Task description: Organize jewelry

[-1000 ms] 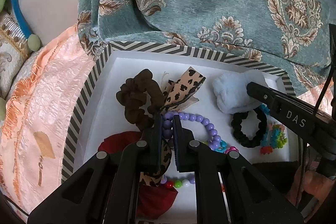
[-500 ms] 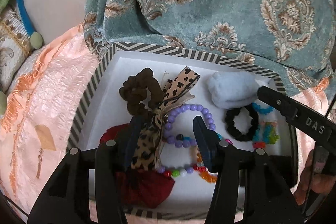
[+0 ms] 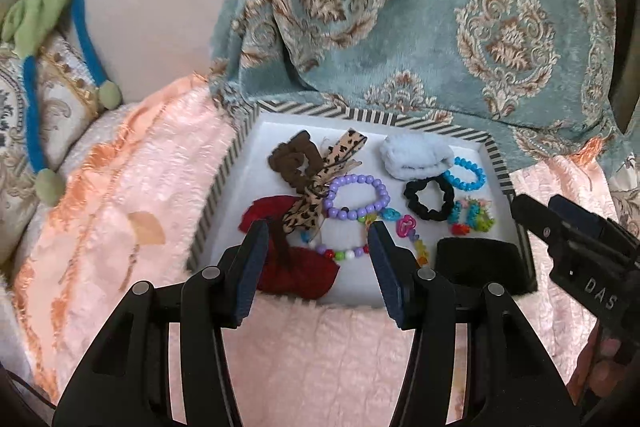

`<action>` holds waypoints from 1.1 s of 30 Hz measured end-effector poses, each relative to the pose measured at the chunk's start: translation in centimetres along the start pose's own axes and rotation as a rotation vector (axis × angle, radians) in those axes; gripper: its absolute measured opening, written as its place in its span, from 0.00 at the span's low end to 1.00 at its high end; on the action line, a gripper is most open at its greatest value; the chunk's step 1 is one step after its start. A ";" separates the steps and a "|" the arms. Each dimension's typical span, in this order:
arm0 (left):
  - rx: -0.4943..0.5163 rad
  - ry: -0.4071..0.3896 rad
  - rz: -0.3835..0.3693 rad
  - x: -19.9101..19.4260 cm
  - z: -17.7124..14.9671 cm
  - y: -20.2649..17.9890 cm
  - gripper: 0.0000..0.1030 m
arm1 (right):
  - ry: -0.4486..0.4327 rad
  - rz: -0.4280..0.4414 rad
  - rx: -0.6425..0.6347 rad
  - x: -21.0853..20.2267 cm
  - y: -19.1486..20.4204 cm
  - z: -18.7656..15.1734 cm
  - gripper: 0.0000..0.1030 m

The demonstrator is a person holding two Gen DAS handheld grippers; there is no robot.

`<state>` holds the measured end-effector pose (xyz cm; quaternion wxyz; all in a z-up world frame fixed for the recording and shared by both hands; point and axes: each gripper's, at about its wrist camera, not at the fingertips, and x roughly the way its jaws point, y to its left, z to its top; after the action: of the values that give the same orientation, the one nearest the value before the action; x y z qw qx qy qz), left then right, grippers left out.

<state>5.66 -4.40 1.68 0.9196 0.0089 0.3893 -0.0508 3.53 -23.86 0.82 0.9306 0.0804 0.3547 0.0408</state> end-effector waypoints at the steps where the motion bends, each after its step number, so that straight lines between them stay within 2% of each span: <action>1: 0.002 -0.009 0.002 -0.6 -0.1 0.1 0.50 | -0.009 0.001 0.002 -0.7 0.3 -0.3 0.60; 3: 0.001 -0.035 0.012 -2.0 -0.2 0.2 0.50 | -0.025 0.007 0.000 -2.0 0.8 -0.6 0.61; 6: -0.003 -0.057 0.013 -3.7 -0.4 0.4 0.50 | -0.044 -0.008 -0.023 -3.7 1.8 -1.0 0.67; 13: -0.016 -0.095 0.022 -6.6 -1.1 0.5 0.50 | -0.081 -0.020 -0.059 -6.7 3.4 -1.6 0.68; 33: -0.021 -0.138 0.078 -9.5 -2.4 0.4 0.50 | -0.101 -0.050 -0.084 -9.4 4.2 -2.8 0.72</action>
<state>-2.61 -3.06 6.78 0.9456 0.0109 0.3249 -0.0112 -5.41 -20.58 5.61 0.9506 0.0344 0.3072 0.0283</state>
